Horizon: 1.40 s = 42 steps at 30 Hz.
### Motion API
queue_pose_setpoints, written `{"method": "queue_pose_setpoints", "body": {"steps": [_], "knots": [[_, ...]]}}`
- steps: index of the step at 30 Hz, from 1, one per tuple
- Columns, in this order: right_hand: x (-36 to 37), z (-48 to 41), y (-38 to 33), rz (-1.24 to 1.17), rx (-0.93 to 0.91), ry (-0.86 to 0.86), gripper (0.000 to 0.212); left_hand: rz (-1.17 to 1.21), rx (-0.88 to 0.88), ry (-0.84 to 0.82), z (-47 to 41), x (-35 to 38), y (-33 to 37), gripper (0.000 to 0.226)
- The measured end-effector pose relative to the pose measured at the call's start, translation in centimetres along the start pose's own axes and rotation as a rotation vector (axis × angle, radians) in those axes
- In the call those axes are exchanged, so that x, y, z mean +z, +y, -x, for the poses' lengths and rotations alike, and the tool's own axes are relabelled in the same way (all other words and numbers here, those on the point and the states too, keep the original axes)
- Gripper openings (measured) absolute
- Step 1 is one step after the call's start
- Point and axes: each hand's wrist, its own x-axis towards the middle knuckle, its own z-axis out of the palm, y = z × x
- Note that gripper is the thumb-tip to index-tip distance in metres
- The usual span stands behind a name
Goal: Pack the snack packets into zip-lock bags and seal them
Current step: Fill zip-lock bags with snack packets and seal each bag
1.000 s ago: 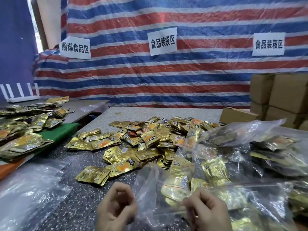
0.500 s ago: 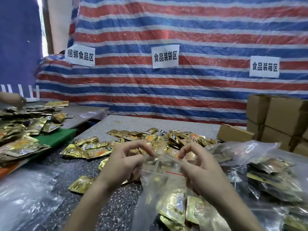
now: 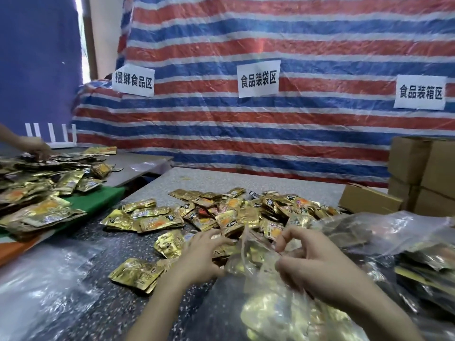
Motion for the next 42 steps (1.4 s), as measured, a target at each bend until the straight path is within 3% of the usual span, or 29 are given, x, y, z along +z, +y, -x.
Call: {"method": "queue_pose_setpoints", "body": {"steps": [2,6,9,13,16,21,26,28,31,34,36,42], "knots": [[0.6,-0.4,0.3,-0.054,-0.018,0.008,0.017,-0.052,-0.026,-0.031,-0.5,1.8,-0.8,0.079],[1.3,-0.9,0.6,-0.040,-0.125,0.022,0.026,-0.002,0.013,0.314,-0.6,2.8,-1.8,0.055],[1.5,-1.0,0.8,-0.022,-0.157,0.034,0.026,0.079,-0.060,0.366,-0.8,1.2,-1.7,0.041],[1.4,-1.0,0.9,-0.058,-0.151,0.042,0.018,0.079,0.020,0.458,-0.2,-2.3,-0.5,0.018],[1.5,-0.8,0.8,-0.089,-0.138,0.071,0.020,0.307,0.011,0.477,1.2,-6.1,0.7,0.006],[2.0,-0.6,0.5,-0.099,-0.087,0.126,0.037,0.800,0.023,0.605,5.5,-11.9,3.9,0.012],[3.1,-1.0,0.5,0.044,-0.062,0.222,0.053,0.969,0.107,0.670,9.0,-14.0,7.6,0.013],[3.6,-1.0,0.5,0.083,-0.062,0.203,0.047,0.935,0.085,0.604,9.5,-13.7,8.6,0.011],[4.0,-1.0,0.4,0.086,-0.067,0.185,0.040,0.703,0.022,0.584,9.3,-12.6,9.2,0.015],[4.0,-1.0,0.9,0.094,-0.013,0.241,0.062,0.503,-0.025,0.647,9.2,-12.3,9.3,0.030],[4.1,-0.9,1.1,0.151,-0.001,0.282,0.077,0.415,-0.038,0.674,9.0,-12.2,9.1,0.027],[4.5,-0.6,0.7,0.297,-0.056,0.206,0.088,0.206,0.004,0.697,9.9,-11.9,9.5,0.025]]}}
